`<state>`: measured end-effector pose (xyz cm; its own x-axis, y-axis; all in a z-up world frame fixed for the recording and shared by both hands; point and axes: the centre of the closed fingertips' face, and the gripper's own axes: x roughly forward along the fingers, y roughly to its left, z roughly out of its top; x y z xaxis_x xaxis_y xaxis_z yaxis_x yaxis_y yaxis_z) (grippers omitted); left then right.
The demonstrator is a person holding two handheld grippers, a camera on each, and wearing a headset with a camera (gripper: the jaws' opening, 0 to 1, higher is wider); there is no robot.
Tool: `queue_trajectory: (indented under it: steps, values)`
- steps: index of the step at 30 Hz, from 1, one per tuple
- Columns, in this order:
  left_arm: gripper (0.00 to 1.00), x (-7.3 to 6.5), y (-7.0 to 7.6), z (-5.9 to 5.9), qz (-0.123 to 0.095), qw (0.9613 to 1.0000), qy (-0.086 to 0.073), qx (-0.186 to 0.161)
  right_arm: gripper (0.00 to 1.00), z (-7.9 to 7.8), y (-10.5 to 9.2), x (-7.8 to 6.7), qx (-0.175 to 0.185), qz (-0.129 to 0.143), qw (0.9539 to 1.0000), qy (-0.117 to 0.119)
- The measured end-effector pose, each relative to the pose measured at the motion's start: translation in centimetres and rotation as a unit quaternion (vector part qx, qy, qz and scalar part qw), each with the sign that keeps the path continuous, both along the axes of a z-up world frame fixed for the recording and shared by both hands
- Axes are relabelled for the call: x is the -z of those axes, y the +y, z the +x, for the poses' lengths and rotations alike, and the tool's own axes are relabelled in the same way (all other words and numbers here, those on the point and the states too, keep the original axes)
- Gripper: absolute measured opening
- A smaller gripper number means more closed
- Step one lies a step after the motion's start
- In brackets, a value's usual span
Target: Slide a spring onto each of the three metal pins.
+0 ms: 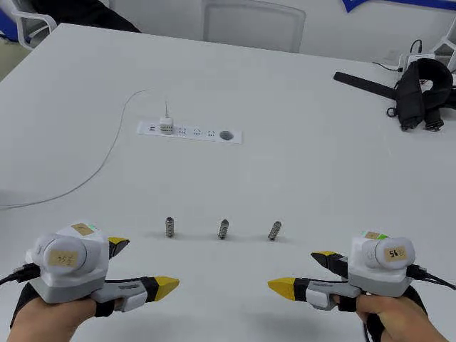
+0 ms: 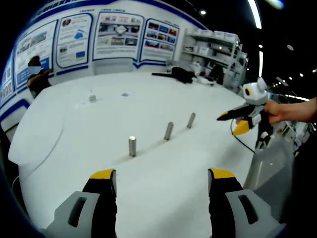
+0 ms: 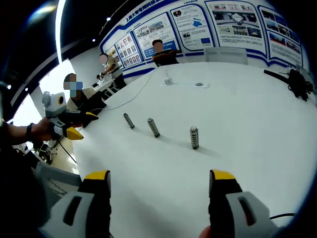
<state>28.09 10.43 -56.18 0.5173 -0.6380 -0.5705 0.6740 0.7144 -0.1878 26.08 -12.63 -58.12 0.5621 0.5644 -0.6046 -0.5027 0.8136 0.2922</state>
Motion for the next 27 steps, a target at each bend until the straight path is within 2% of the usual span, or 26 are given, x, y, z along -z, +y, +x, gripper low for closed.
queue_trajectory:
  steps: [6,13,27]
  values:
    - [0.77,0.12,0.3,0.01,-0.001,1.0,0.002,-0.008,0.85,-0.18,0.45,-0.06,-0.001,0.005,1.0,-0.002]
    - [0.77,0.4,0.64,0.04,0.002,1.0,0.003,-0.009,0.87,-0.4,0.61,0.31,-0.006,0.0,1.0,-0.001]
    - [0.8,0.67,0.41,-0.25,0.006,1.0,0.006,-0.002,0.88,-0.75,0.68,0.67,-0.015,-0.008,0.9998,0.005]
